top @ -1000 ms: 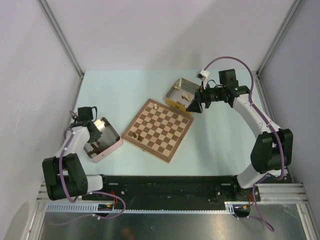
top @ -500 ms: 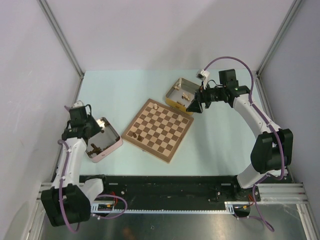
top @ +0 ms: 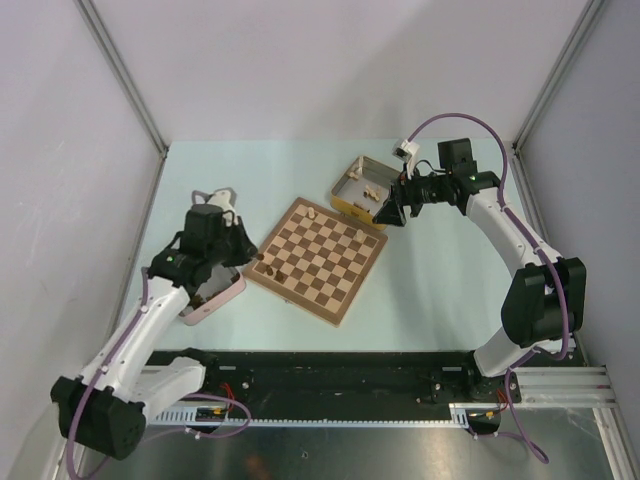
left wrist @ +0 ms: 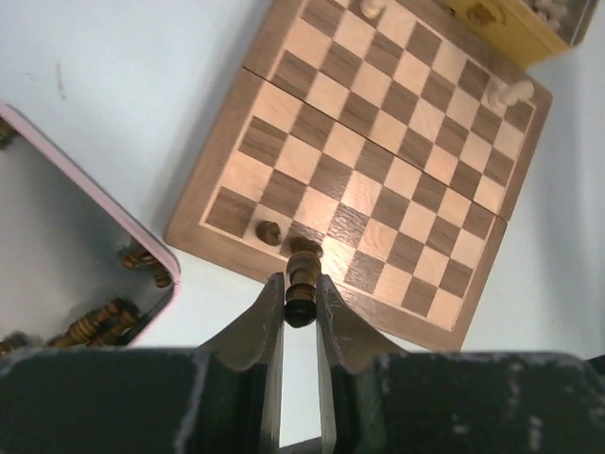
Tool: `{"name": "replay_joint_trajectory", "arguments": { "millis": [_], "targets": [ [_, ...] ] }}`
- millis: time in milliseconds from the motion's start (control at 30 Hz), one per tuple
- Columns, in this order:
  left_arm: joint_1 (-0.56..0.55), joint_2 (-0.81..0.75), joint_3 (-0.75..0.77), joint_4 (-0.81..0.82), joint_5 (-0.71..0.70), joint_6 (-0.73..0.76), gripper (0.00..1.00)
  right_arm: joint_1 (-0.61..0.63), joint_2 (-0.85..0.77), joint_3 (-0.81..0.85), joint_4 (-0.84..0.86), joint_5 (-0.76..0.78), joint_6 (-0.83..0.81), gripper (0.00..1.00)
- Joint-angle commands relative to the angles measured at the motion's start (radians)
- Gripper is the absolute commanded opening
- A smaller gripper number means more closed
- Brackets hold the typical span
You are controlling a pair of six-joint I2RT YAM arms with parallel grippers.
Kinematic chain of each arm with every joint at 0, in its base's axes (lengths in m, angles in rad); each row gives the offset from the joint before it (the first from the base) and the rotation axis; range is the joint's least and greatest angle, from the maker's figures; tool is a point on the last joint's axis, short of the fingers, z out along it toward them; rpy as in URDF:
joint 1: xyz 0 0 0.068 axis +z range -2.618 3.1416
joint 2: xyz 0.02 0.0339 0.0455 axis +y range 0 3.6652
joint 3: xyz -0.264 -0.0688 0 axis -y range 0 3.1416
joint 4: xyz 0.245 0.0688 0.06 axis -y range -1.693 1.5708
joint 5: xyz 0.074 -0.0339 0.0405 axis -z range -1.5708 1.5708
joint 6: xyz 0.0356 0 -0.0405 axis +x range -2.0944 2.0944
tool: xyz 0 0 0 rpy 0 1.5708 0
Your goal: Set up the chess pieces on the board
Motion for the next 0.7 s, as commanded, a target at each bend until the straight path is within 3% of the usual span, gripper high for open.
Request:
{"name": "replay_joint_trajectory", "arguments": {
  "millis": [0,267,667],
  "targets": [
    [-0.135,0.048,0.068,-0.025,-0.053,-0.034,0.04,-0.002,-0.009,-0.004,0.003,-0.005,-0.016,0.80],
    [-0.359,0.223,0.151,-0.068,-0.215,-0.064,0.04,-0.002,-0.007,-0.004,0.000,-0.002,-0.019,0.80],
    [-0.485,0.483,0.281,-0.094,-0.281,-0.057,0.04,0.001,-0.002,-0.004,0.000,0.003,-0.025,0.80]
  ]
}}
